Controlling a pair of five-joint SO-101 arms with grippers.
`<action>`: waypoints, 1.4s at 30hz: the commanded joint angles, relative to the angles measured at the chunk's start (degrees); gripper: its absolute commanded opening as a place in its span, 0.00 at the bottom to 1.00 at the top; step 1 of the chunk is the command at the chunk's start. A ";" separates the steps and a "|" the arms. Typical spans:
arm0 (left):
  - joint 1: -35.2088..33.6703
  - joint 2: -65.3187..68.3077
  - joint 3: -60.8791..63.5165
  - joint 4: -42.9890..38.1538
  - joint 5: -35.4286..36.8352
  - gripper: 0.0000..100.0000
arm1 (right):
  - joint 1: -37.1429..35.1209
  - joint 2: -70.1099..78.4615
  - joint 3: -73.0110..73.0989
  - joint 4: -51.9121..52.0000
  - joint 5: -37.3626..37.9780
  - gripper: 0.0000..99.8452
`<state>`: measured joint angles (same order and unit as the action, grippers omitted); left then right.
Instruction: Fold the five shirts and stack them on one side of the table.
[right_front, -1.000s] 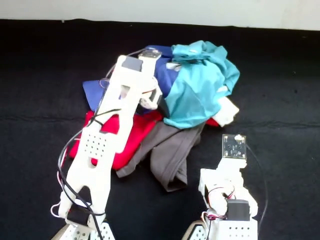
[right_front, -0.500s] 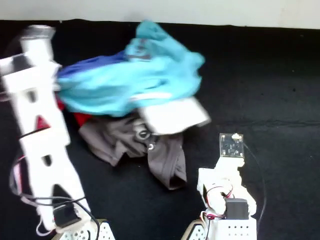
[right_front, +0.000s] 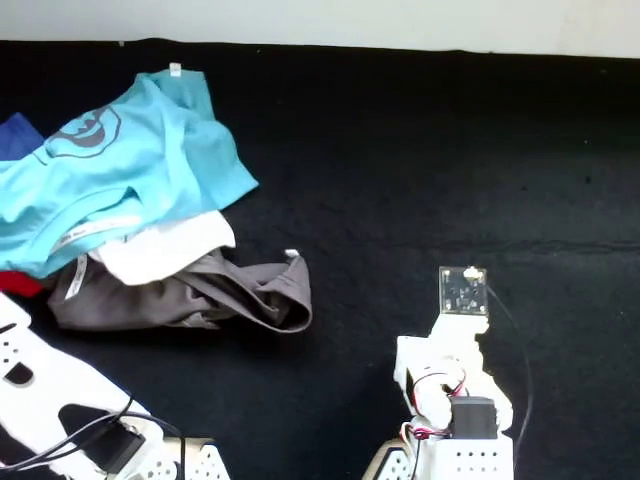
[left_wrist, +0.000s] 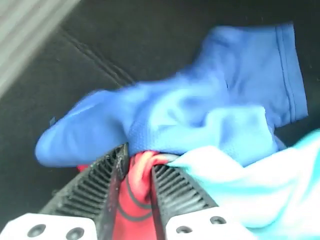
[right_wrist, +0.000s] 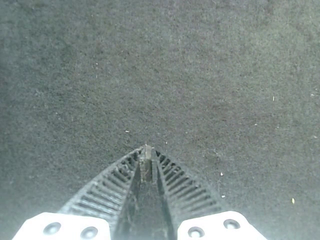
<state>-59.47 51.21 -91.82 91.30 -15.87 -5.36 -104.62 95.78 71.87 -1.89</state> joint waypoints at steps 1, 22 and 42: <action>1.27 -1.36 -3.03 4.75 -0.97 0.13 | 0.66 -0.57 7.78 -0.40 0.62 0.01; 28.97 -22.81 28.00 10.64 -2.20 0.25 | 0.66 -0.57 7.78 -0.40 0.62 0.01; 27.30 -23.87 89.80 -31.56 -6.33 0.19 | -3.56 -0.57 7.60 -0.66 0.62 0.01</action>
<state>-26.33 24.66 1.10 61.76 -19.38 -6.68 -104.62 95.78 71.87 -1.89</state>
